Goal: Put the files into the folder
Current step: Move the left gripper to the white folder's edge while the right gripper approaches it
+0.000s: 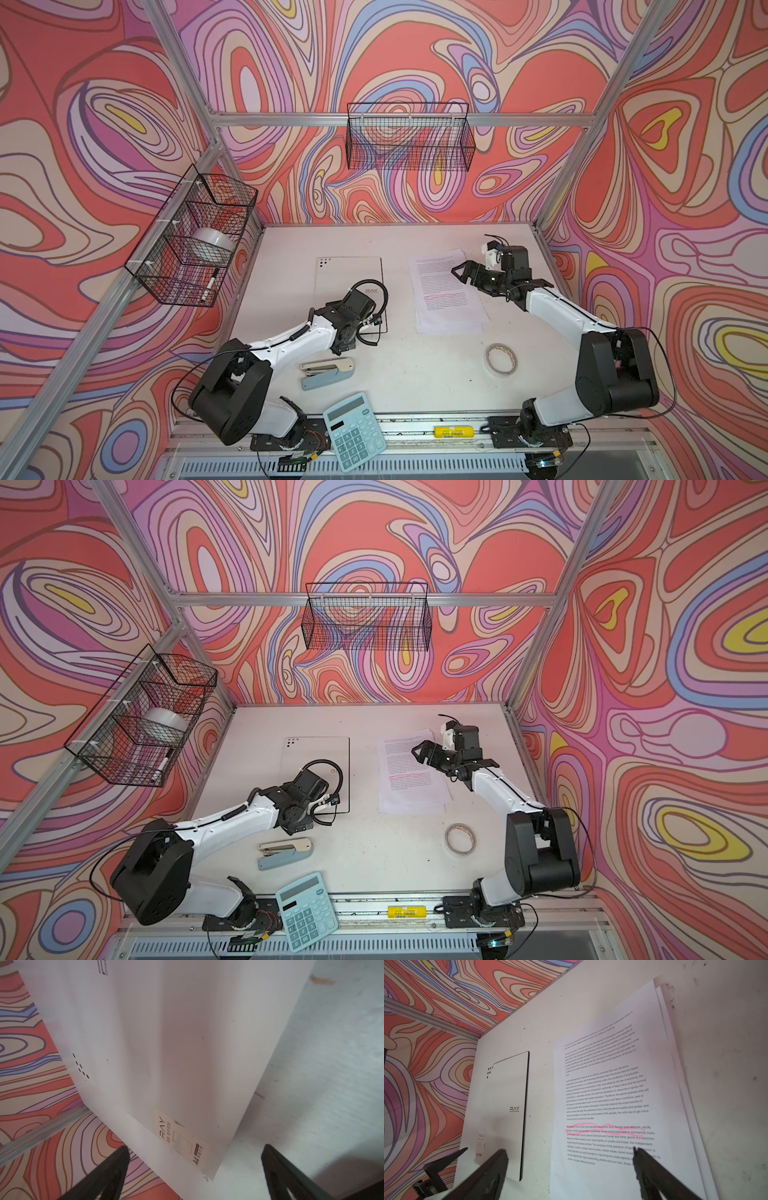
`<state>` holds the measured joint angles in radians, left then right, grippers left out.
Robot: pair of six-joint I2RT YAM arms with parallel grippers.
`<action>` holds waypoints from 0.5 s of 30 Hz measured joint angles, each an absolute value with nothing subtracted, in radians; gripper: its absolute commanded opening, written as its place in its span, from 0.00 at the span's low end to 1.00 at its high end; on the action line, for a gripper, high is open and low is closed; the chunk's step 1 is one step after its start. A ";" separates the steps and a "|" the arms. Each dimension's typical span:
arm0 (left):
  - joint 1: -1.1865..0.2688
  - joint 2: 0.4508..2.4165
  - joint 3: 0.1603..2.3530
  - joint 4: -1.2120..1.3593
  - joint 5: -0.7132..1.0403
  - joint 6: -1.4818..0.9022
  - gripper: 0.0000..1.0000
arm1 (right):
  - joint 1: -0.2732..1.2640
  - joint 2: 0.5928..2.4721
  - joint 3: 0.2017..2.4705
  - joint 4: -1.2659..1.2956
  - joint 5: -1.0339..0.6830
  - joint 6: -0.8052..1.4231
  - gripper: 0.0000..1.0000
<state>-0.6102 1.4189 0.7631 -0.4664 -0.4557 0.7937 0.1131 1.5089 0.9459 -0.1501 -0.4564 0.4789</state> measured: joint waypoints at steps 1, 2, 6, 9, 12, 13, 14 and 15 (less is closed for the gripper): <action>-0.610 1.419 0.756 -0.459 -0.457 0.795 1.00 | 0.113 1.513 0.947 -0.150 -0.459 0.480 0.99; -0.610 1.419 0.751 -0.451 -0.458 0.797 1.00 | 0.114 1.516 0.950 -0.150 -0.462 0.481 0.98; -0.612 1.419 0.741 -0.412 -0.464 0.801 1.00 | 0.119 1.523 0.960 -0.149 -0.468 0.482 0.98; -0.615 1.419 0.721 -0.368 -0.475 0.812 1.00 | 0.120 1.529 0.969 -0.145 -0.472 0.484 0.99; -0.615 1.421 0.692 -0.333 -0.487 0.825 1.00 | 0.121 1.530 0.969 -0.143 -0.477 0.485 0.99; -0.615 1.423 0.684 -0.324 -0.491 0.828 1.00 | 0.123 1.530 0.969 -0.142 -0.479 0.485 0.99; -0.615 1.423 0.679 -0.316 -0.493 0.831 1.00 | 0.124 1.532 0.969 -0.142 -0.480 0.485 0.99; -0.615 1.423 0.675 -0.310 -0.496 0.835 1.00 | 0.126 1.534 0.969 -0.142 -0.482 0.485 0.99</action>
